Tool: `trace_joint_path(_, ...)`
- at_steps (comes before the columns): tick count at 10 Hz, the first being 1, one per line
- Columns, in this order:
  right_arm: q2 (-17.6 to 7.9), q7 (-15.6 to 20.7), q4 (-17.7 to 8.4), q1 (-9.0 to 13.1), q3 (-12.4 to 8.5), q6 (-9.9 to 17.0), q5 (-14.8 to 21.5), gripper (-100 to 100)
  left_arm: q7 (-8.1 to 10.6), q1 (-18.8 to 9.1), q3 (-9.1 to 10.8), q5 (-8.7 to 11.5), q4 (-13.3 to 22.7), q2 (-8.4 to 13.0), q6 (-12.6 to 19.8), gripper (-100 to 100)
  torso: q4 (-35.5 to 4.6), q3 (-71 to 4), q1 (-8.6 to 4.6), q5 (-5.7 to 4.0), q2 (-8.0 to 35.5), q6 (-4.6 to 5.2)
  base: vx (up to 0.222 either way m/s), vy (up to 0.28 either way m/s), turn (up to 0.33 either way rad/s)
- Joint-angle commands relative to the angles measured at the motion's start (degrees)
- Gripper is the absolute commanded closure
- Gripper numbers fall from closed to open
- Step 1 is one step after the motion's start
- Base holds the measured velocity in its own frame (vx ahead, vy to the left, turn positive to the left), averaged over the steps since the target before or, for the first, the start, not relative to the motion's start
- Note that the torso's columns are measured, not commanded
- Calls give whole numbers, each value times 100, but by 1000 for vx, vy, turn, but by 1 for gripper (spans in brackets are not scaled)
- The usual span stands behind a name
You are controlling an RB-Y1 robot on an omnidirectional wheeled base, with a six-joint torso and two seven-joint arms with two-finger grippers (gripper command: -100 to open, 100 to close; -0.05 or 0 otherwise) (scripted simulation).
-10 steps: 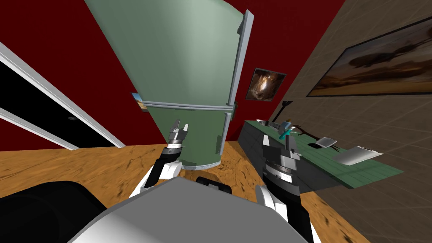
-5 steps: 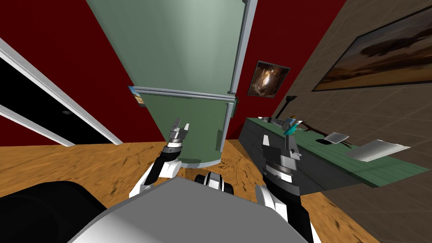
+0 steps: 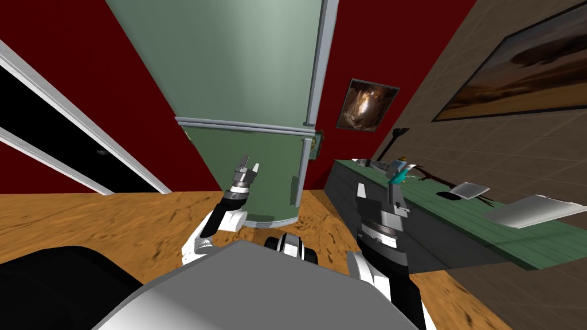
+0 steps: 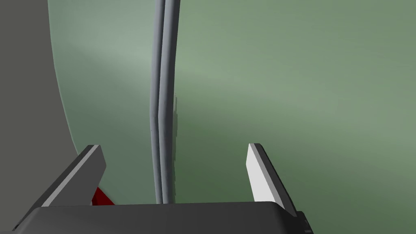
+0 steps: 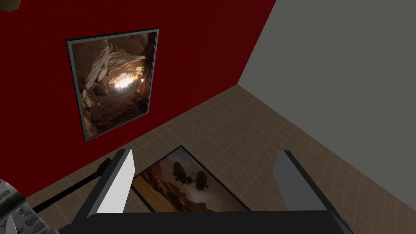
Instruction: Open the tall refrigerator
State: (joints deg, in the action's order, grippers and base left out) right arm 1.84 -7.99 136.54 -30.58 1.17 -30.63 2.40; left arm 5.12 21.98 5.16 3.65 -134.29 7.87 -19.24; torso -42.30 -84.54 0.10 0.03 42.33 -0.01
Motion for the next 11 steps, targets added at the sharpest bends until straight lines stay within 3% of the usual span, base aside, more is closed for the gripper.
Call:
trace_joint_path(1, 0, 0, 0, 0, 0, 0, 0, 0, 45, -369, 151, 7, -74, 100, 413, -100, 2, -4, -10, -3, -6, 0, 49, -124, 66)
trace_joint_path(4, 0, 0, 0, 0, 0, 0, 0, 0, 96, -848, 328, 4, -143, 170, 875, -100, 2, -4, -11, -3, -6, 0, 47, -121, 66)
trace_joint_path(5, 0, 0, 0, 0, 0, 0, 0, 0, 96, -848, 328, 4, -143, 170, 908, -100, 1, -3, -9, -3, -4, 1, 33, -85, 21)
trace_joint_path(9, 0, 0, 0, 0, 0, 0, 0, 0, 171, -1579, 597, 0, -233, 242, 1604, -100, 2, -3, -27, -7, -5, 1, 35, -127, 73)
trace_joint_path(10, 1, 0, 0, 0, 1, 0, 0, 0, 171, -1579, 597, 0, -233, 242, 1664, -100, 2, -5, -33, -10, -7, 1, 38, -124, 27)
trace_joint_path(11, 0, 0, 0, 0, 1, 0, 0, 0, 192, -1776, 669, -2, -255, 259, 1867, -100, 2, -4, -4, -3, -6, 1, 46, -97, 37)
